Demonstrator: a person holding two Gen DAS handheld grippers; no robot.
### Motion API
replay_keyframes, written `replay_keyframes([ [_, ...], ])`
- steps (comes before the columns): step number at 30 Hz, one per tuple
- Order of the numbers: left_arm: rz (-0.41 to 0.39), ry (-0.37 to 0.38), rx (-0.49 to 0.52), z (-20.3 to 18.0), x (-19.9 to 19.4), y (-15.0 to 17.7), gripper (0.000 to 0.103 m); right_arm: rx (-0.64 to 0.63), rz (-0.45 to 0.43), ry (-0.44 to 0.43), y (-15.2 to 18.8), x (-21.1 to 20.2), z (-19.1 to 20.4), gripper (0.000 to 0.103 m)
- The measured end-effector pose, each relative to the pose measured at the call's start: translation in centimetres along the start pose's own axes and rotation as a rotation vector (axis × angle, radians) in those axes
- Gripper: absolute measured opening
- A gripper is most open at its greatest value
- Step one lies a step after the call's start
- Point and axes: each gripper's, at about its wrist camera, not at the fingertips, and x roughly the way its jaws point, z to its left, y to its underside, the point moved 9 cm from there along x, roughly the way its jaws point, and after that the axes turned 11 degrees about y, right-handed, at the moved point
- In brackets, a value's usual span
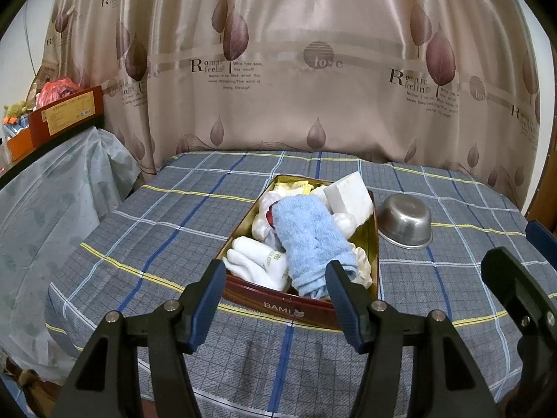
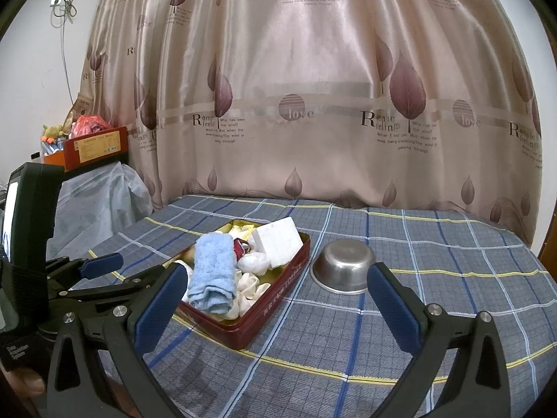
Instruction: Organize soft objects
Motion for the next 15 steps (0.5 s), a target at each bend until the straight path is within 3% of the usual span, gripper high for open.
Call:
replay_keyframes([
  [7,0.014,-0.001,0.004,0.0,0.5,0.4,0.061,0.001,0.003,-0.001,-0.2,0.2,-0.1,0.102],
  [13,0.029,0.083,-0.048,-0.1,0.7,-0.2,0.068,0.002,0.015,-0.008,0.8,-0.5,-0.1,0.102],
  [15,0.021,0.063,-0.041,-0.1,0.4,-0.5,0.068,0.000,0.015,-0.007,1.1,-0.9,-0.5,0.102],
])
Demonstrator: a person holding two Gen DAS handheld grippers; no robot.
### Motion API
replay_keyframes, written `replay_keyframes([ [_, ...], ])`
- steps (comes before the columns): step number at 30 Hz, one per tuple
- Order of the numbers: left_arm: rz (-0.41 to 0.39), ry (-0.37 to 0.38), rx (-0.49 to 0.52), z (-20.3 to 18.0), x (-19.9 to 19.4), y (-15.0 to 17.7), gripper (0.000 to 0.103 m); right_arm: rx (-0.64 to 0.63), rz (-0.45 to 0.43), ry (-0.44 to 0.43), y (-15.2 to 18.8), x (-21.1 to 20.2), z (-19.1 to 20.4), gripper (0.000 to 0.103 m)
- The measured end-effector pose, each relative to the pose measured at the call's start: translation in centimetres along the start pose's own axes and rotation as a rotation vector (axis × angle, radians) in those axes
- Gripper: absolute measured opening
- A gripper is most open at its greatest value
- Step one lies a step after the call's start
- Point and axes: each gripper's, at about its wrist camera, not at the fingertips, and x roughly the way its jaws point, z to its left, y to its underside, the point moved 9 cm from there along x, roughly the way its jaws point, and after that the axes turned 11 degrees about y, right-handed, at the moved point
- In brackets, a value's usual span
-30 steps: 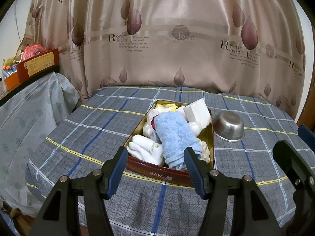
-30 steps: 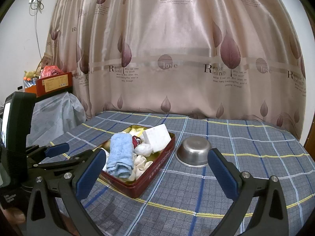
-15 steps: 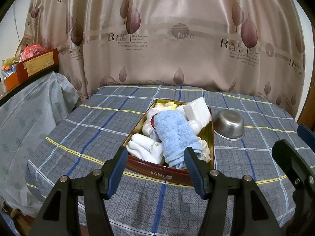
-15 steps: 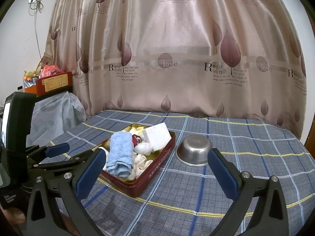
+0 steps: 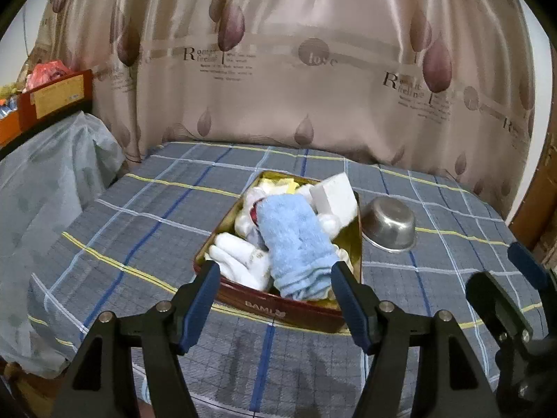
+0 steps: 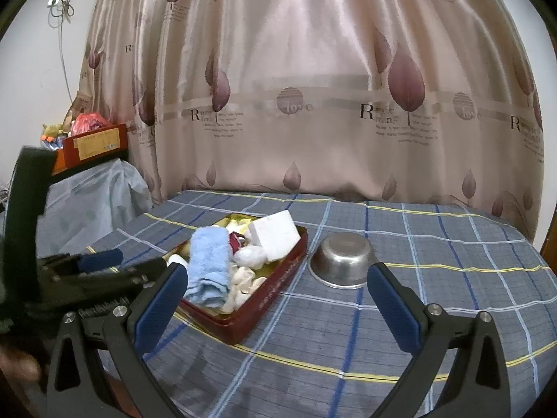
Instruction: Organize soft objects
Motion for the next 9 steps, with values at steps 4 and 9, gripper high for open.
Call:
replay_keyframes([
  [4,0.025,-0.031,0.033,-0.5,0.4,0.3,0.068,0.017,0.008,0.005,0.6,-0.9,-1.6,0.102],
  [9,0.061,-0.077,0.030,-0.7,0.8,0.7,0.068,0.029,0.008,0.052,0.7,-1.4,-5.3,0.103],
])
